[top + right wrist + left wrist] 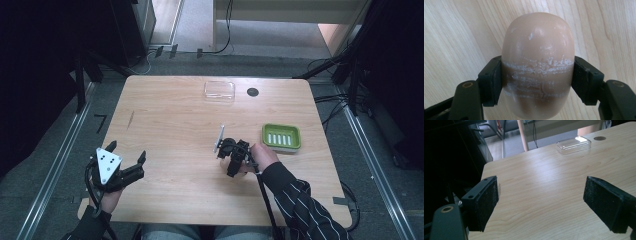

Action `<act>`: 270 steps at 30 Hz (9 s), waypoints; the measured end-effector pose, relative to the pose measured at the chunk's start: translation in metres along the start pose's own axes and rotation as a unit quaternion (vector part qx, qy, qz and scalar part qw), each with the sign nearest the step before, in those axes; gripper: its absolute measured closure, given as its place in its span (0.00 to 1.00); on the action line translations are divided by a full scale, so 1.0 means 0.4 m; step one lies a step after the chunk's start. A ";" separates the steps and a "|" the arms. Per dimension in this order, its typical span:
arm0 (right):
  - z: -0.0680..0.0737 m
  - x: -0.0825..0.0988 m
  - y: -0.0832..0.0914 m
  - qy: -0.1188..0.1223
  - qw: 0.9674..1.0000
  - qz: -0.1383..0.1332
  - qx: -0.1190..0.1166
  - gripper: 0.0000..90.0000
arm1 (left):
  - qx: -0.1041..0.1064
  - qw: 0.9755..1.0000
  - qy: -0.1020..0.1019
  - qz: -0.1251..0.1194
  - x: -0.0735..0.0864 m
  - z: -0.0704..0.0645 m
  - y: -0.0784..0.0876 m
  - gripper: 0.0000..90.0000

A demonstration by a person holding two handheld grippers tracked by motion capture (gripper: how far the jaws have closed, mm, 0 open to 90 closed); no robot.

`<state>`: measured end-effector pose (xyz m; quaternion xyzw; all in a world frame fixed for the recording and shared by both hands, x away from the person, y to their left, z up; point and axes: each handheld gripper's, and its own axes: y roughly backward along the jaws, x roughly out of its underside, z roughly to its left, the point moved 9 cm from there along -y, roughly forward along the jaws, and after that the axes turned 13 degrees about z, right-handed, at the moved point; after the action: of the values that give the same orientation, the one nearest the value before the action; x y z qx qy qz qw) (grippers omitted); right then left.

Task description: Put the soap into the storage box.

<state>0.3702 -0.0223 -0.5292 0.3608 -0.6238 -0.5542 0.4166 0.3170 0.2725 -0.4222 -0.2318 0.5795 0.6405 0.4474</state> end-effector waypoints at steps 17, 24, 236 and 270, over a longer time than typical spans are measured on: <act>-0.027 0.053 0.003 -0.010 1.000 0.002 0.003 0.38 | 0.006 1.000 -0.004 -0.002 -0.009 -0.012 -0.010 0.15; -0.027 0.066 0.007 0.002 1.000 0.004 0.005 0.38 | 0.010 1.000 -0.009 -0.001 -0.012 -0.018 -0.013 0.15; -0.416 0.262 -0.042 -0.018 0.999 0.007 0.037 0.38 | -0.009 1.000 -0.012 0.018 0.017 -0.002 -0.005 0.15; -0.427 0.282 -0.026 -0.074 0.997 0.008 0.038 0.19 | -0.005 1.000 -0.016 0.014 0.011 -0.009 -0.007 0.15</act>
<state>0.4828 -0.1932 -0.5194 0.3294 -0.6764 -0.5518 0.3598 0.3164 0.2703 -0.4282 -0.2161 0.5722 0.6531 0.4465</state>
